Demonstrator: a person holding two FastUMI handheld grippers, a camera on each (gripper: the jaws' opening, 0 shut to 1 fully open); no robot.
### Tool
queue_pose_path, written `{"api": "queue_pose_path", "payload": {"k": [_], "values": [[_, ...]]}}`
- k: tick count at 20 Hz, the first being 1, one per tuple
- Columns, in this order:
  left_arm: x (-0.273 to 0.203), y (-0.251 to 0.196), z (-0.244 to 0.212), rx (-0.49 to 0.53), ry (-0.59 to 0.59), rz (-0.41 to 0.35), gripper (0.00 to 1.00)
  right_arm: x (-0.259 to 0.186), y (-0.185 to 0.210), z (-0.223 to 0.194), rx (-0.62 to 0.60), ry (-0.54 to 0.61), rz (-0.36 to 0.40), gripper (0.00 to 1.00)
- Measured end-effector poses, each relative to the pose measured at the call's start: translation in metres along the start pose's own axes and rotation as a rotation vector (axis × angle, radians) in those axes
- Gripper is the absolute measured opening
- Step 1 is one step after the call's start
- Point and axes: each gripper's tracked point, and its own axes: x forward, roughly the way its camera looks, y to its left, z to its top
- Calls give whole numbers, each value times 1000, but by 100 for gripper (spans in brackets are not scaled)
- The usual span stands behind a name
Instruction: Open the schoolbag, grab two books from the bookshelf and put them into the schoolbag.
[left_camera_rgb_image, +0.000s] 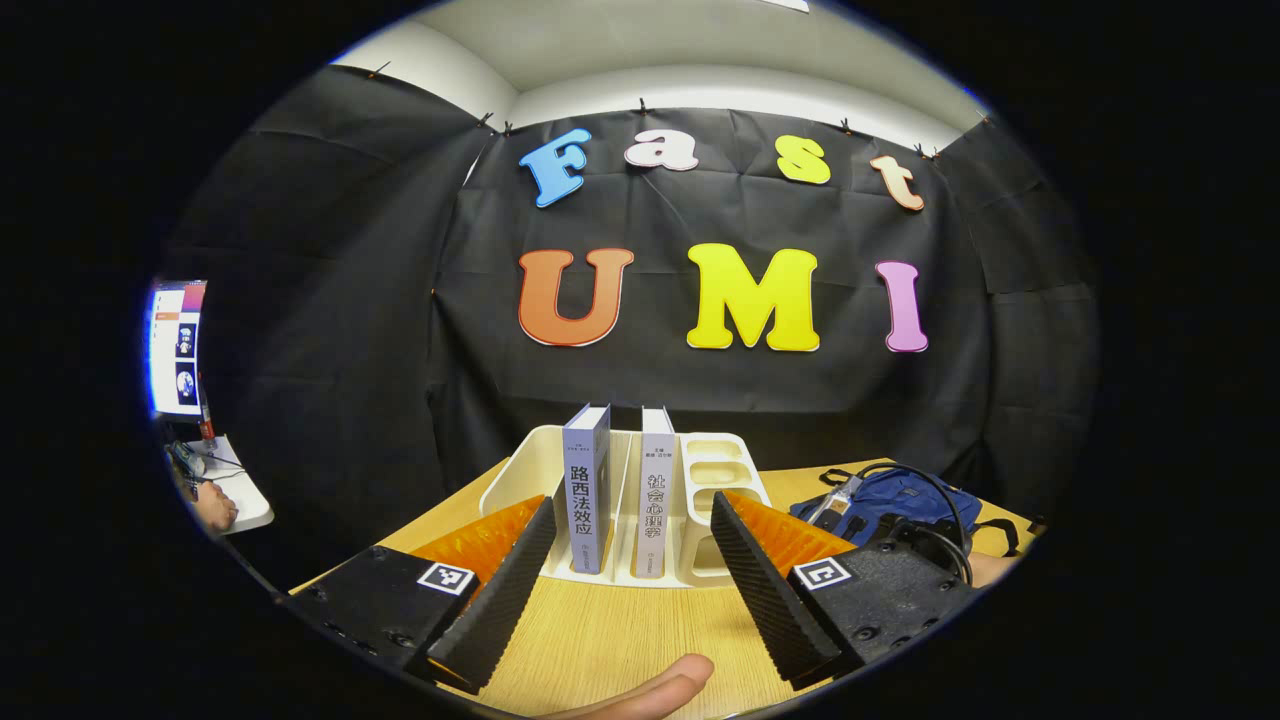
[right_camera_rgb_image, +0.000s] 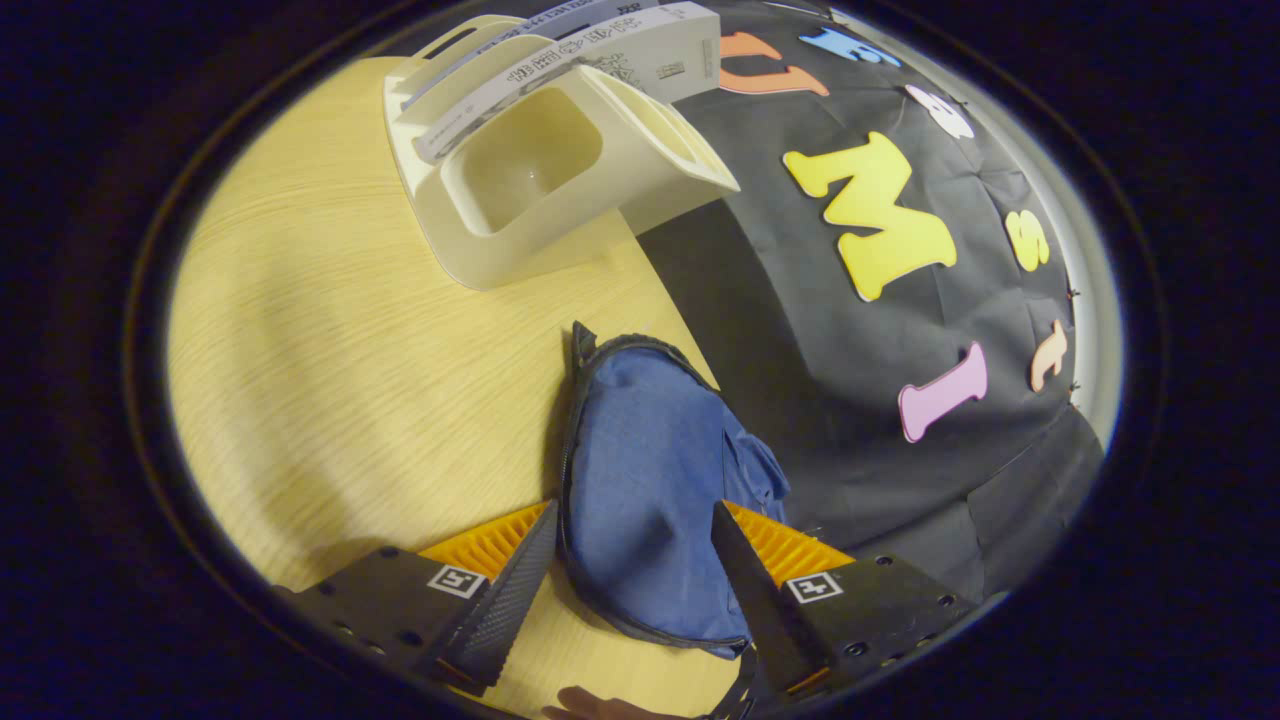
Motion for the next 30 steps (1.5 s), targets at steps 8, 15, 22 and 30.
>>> {"api": "queue_pose_path", "payload": {"k": [8, 15, 22, 30], "values": [[4, 4, -6, -14, 13, -6, 99, 11, -31, 18, -1, 12, -88, 99], [5, 2, -8, -17, 24, -7, 100, 38, -55, 17, 32, 32, -186, 99], [16, 7, -22, -18, 65, 17, 100, 57, -37, 20, 65, 20, -106, 19], [22, 17, -35, -22, 99, 54, 100, 50, -55, 21, 211, -6, -55, 11]]}}
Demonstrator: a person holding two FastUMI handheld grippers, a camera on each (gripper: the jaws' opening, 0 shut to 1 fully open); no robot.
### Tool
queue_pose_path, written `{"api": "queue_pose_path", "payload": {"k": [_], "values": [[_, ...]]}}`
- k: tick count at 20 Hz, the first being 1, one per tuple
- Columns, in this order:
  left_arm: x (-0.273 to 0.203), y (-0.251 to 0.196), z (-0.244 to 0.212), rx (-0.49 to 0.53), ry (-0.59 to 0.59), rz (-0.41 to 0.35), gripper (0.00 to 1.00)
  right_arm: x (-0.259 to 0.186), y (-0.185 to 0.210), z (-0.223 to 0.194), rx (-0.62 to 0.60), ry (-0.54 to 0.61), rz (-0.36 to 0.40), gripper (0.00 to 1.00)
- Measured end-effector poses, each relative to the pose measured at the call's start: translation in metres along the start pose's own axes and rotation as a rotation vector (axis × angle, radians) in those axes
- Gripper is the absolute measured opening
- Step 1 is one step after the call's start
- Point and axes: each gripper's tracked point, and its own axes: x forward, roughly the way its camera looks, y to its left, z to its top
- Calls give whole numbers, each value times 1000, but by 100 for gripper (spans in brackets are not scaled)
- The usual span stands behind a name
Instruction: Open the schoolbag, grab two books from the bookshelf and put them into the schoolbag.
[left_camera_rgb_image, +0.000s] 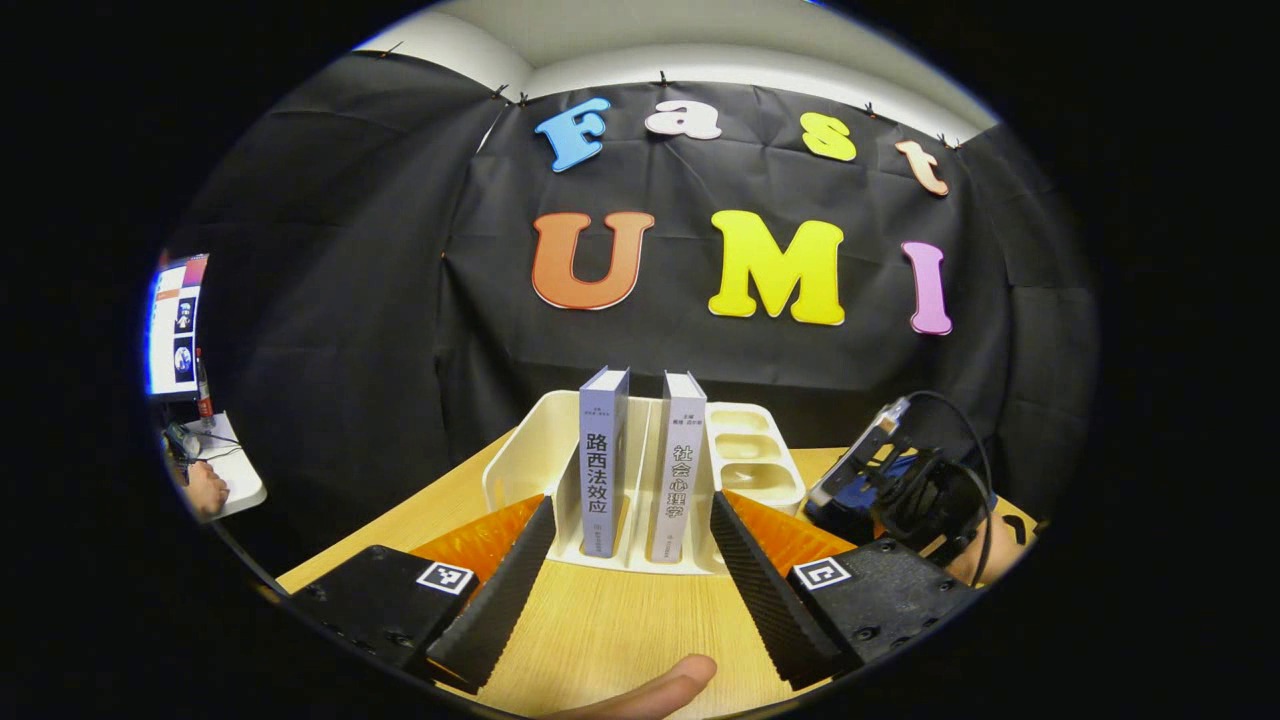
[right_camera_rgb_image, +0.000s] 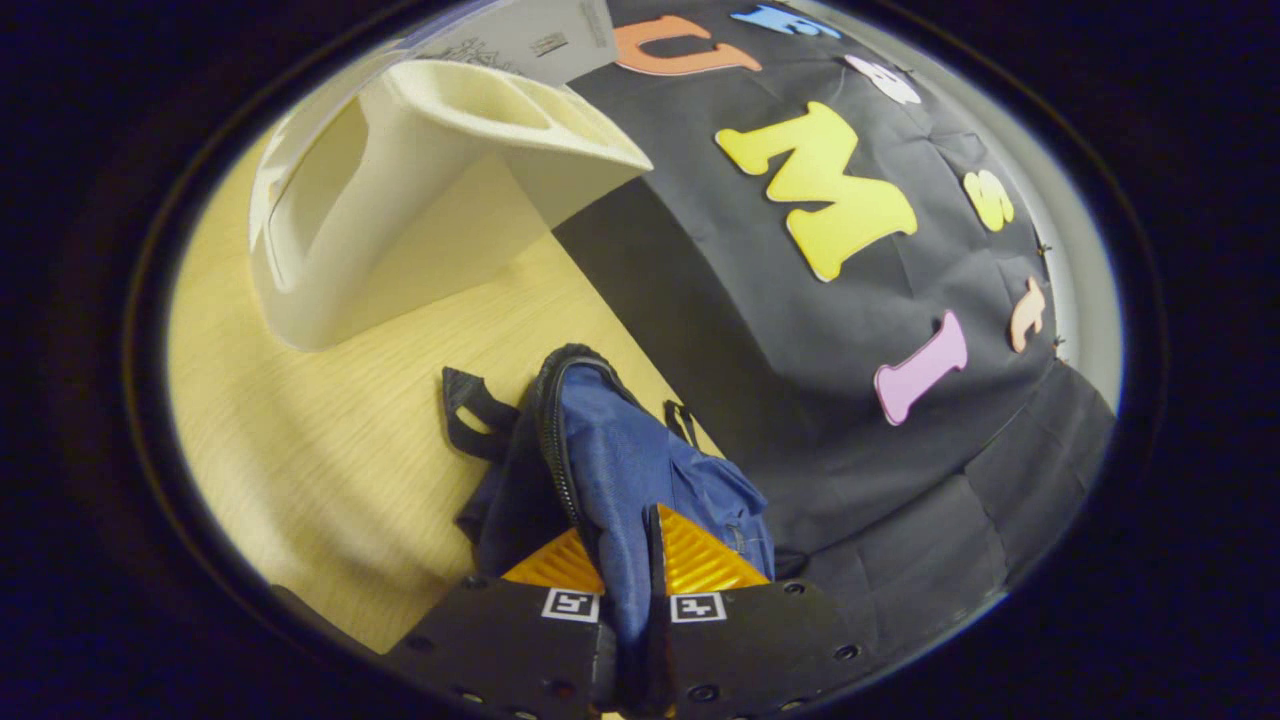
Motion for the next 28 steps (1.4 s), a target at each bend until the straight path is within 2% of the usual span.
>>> {"api": "queue_pose_path", "payload": {"k": [2, 6, 9, 11, 15, 21, 25, 28], "values": [[10, 12, -8, -10, 28, 47, 100, -5, -8, 2, 72, -7, 64, 11], [20, 15, -8, -42, 14, 73, 99, -12, -30, 5, 183, -17, 188, 11], [33, -1, -21, -45, 58, 39, 98, -15, -50, 6, 274, -46, 255, 11], [35, -3, -22, -16, 82, 44, 97, -15, -65, 4, 343, -65, 298, 11], [34, -7, -6, 21, 59, 44, 97, -6, -98, 5, 446, -107, 354, 11], [57, -2, 29, 6, 18, 83, 97, 7, -151, 6, 634, -176, 455, 11], [70, -34, 65, -34, -32, -6, 96, 26, -185, -6, 713, -196, 489, 11], [82, -57, 85, -23, -34, -66, 96, 36, -201, -10, 767, -199, 547, 11]]}}
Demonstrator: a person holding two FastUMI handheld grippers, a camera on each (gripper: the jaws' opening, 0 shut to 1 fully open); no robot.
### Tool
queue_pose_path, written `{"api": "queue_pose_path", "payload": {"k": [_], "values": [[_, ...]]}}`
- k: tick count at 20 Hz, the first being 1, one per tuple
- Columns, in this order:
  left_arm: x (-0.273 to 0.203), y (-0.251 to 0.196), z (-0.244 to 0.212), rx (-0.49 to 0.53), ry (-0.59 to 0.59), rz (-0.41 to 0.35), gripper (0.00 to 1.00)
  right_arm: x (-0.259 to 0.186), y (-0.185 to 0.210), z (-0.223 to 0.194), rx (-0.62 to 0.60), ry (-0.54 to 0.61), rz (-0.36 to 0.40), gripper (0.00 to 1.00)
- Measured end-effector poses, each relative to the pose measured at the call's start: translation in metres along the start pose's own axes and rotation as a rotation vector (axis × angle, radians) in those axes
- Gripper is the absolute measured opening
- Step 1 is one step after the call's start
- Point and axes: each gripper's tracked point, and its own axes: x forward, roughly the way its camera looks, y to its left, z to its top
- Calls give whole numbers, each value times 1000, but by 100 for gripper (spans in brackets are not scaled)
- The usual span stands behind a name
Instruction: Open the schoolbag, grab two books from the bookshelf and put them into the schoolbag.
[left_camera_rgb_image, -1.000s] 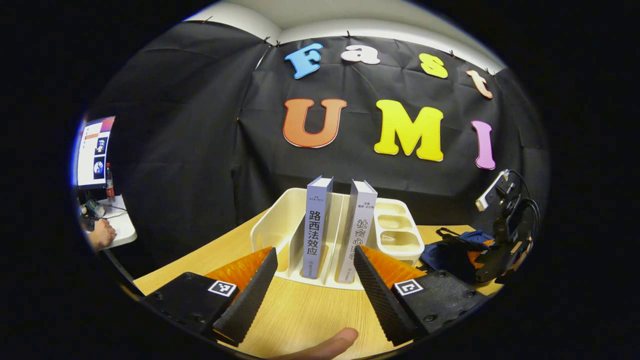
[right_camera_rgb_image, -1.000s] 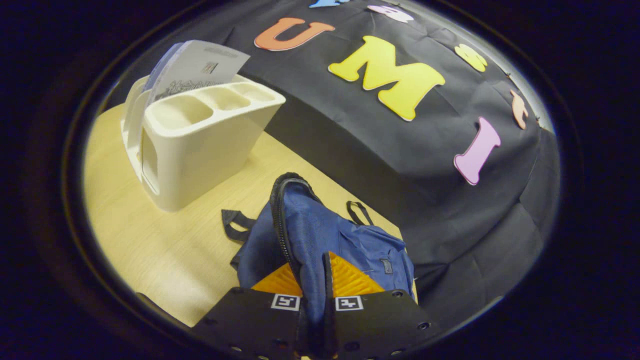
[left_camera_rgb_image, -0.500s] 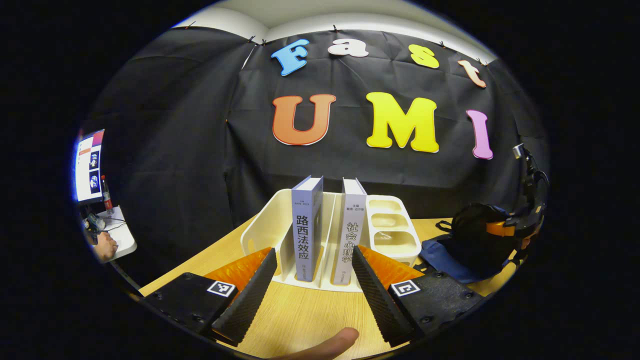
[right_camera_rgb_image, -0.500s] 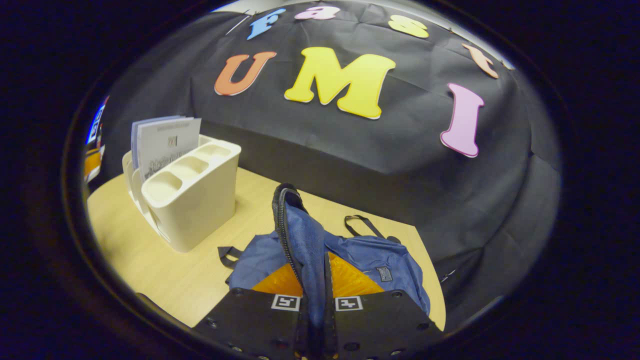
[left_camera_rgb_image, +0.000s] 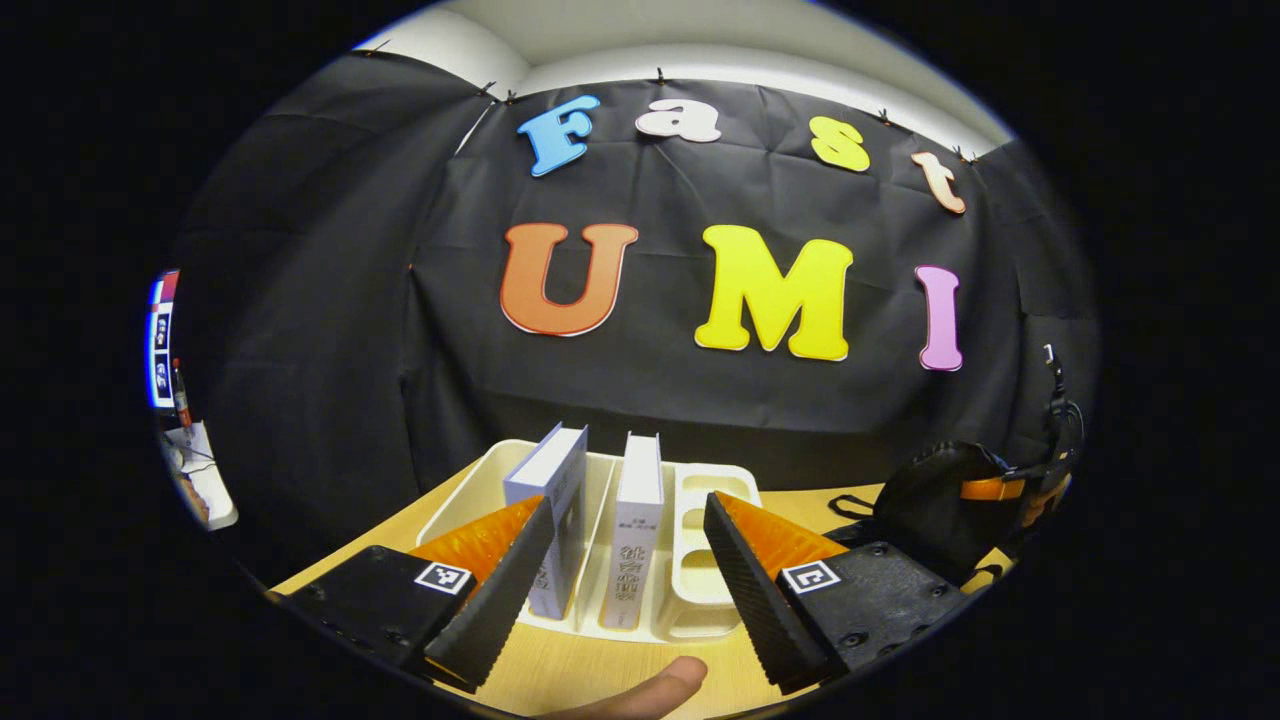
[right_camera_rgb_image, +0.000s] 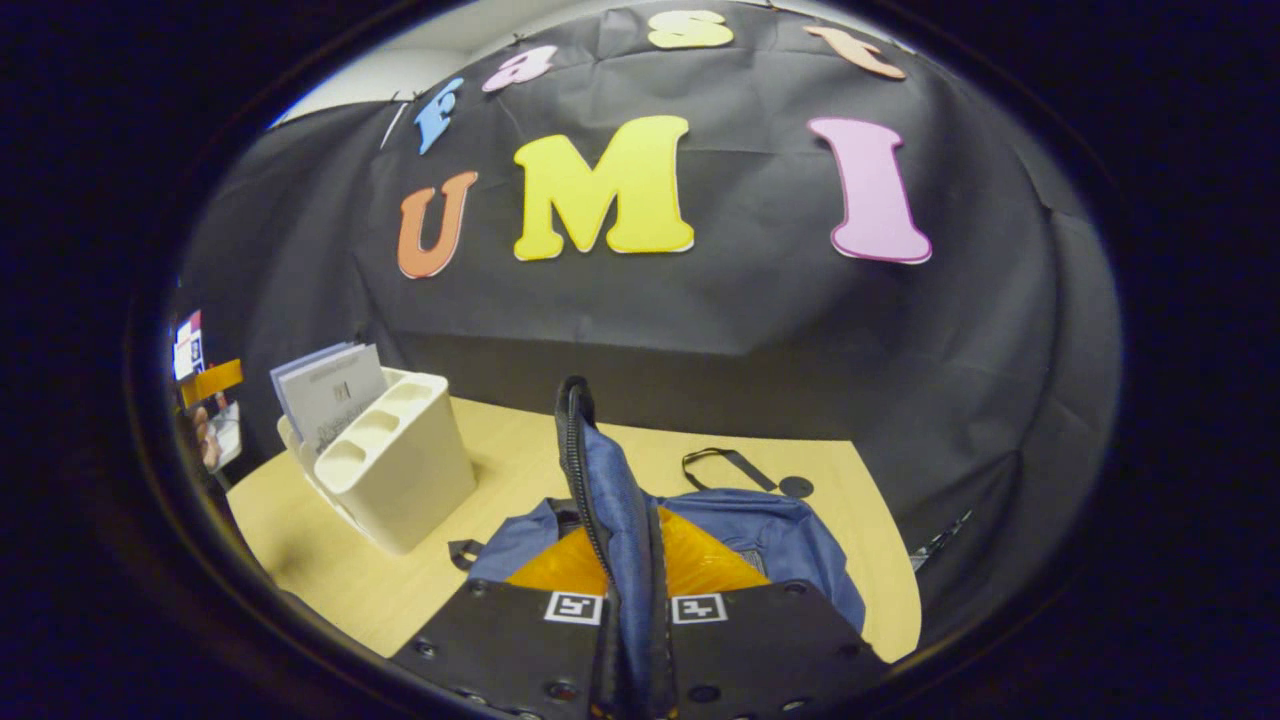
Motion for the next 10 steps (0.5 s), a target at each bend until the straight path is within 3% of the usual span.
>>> {"api": "queue_pose_path", "payload": {"k": [5, 10], "values": [[36, -31, 15, -25, 84, -82, 96, -6, -30, 2, 31, -32, 18, 11], [76, -15, 24, 75, 186, -8, 96, -4, -37, -10, 89, -51, 50, 11]]}}
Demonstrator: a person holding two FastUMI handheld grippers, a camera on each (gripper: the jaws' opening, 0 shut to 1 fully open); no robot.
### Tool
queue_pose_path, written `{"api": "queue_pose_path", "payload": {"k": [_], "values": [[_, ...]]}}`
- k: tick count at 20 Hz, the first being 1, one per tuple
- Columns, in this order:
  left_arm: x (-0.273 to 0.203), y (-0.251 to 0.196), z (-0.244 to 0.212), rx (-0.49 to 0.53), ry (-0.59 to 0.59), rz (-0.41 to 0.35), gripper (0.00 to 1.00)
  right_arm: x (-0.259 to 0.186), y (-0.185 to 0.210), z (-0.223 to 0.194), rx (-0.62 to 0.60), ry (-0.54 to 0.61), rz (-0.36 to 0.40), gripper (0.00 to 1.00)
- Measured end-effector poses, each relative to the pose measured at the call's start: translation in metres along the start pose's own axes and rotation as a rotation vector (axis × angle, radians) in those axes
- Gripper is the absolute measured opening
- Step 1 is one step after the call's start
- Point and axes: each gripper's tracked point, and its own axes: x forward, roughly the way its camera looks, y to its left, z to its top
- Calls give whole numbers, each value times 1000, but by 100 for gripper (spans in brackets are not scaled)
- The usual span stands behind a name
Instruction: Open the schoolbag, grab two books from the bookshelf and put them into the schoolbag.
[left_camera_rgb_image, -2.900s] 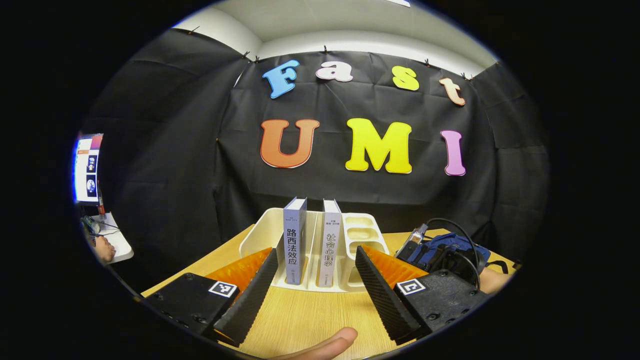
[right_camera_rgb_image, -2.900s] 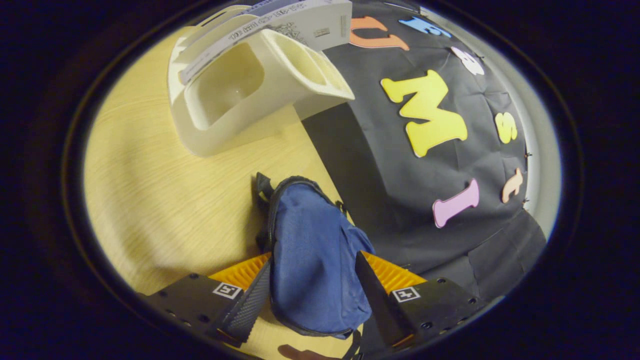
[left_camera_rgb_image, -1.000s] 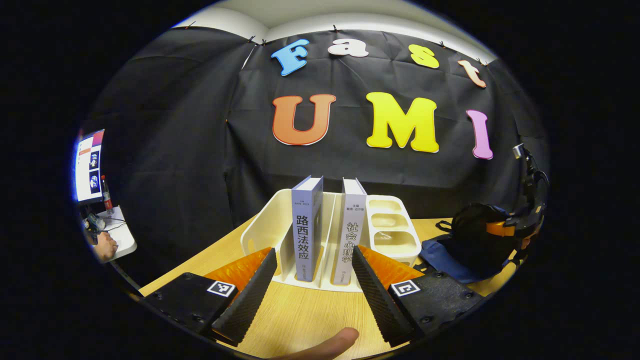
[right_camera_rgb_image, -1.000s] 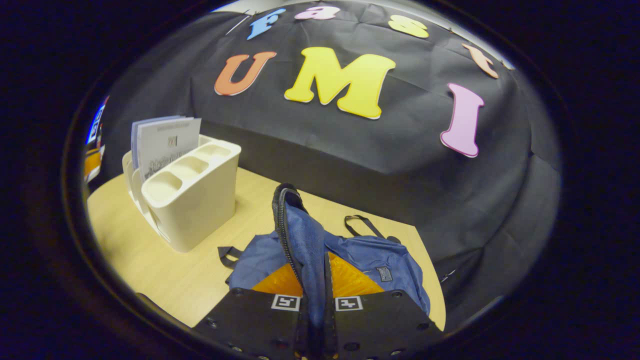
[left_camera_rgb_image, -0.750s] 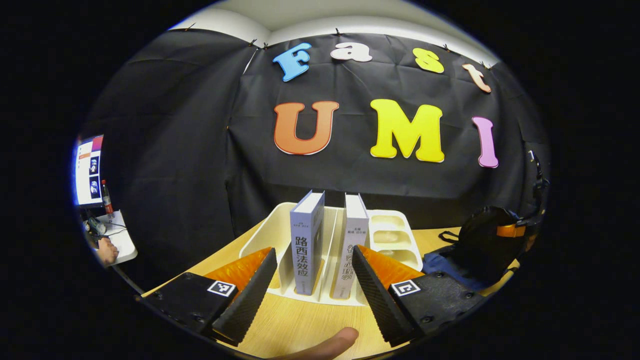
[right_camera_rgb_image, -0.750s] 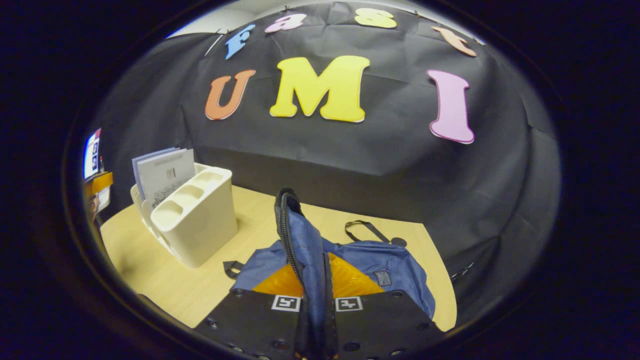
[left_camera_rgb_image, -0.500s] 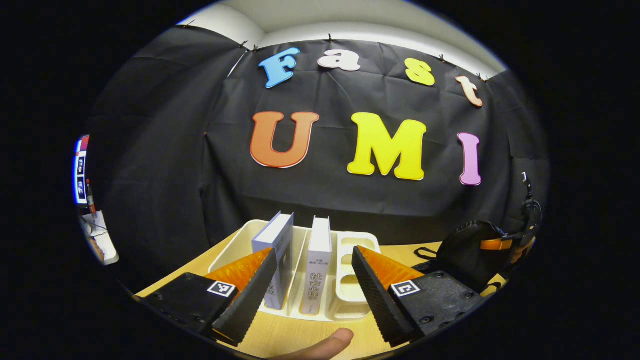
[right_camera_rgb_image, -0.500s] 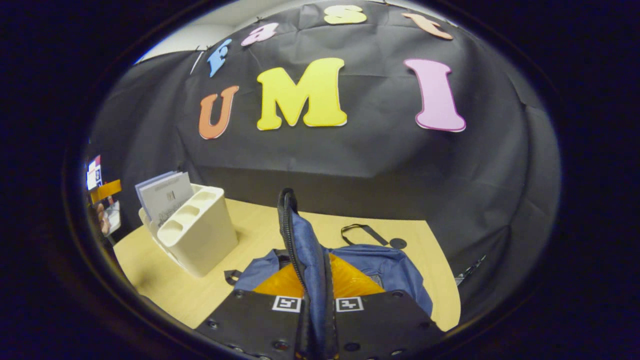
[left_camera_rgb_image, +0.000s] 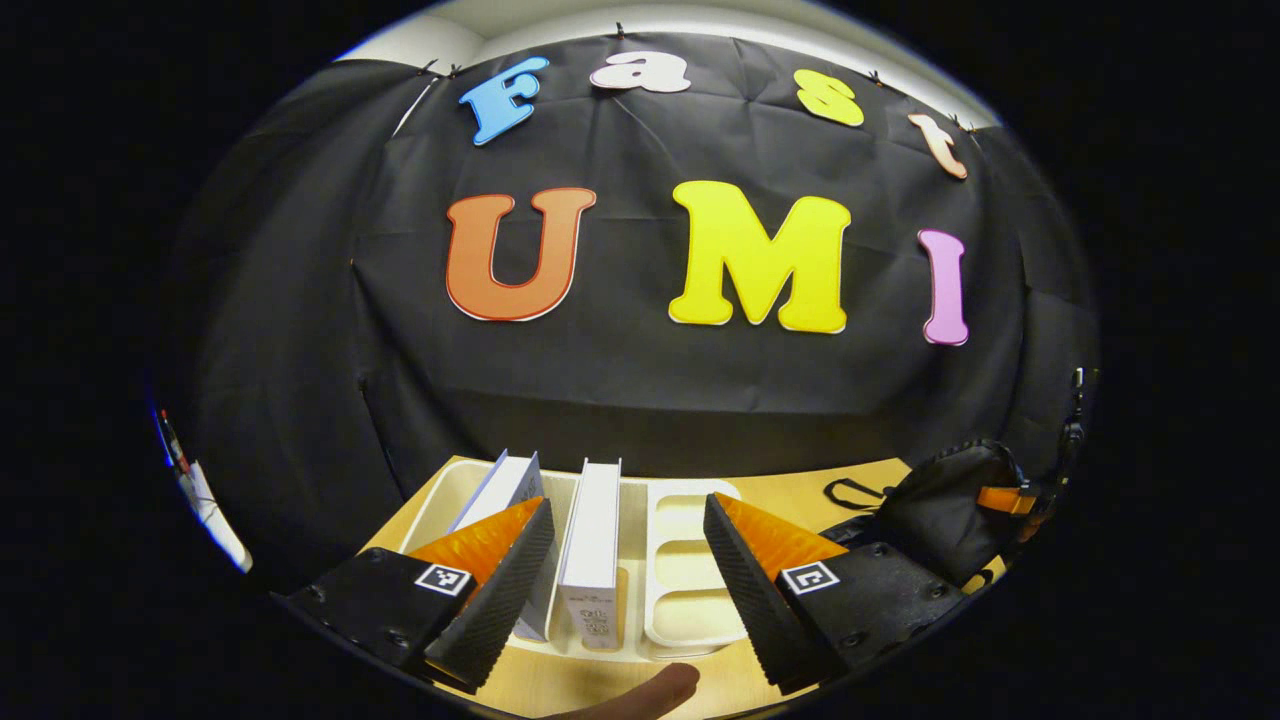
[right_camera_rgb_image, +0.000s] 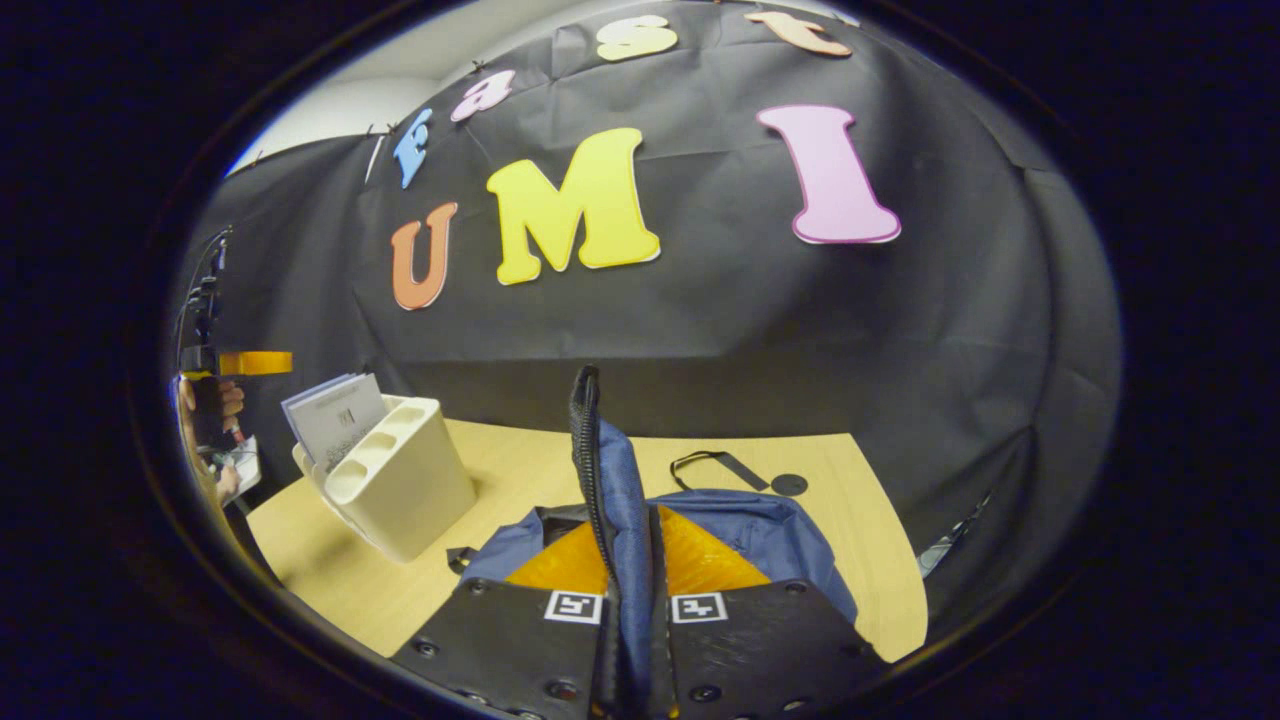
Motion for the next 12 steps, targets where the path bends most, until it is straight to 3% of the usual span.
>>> {"api": "queue_pose_path", "payload": {"k": [3, 4, 5, 6, 8, 12], "values": [[23, 4, 3, 0, 82, -7, 96, -2, -3, -4, -11, -11, 1, 7], [32, 5, 3, 10, 102, -9, 96, -3, -2, -4, -23, -15, 4, 11], [41, 5, 0, 26, 131, -18, 96, -3, -2, -5, -40, -20, 1, 7], [50, 1, -6, 39, 166, -39, 96, -4, -3, -4, -59, -26, -4, 13], [68, 3, -21, 61, 256, -49, 96, -9, -1, -3, -79, -38, -2, 11], [91, 14, -58, 107, 432, -6, 95, -8, -4, -1, -77, -46, -5, 11]]}}
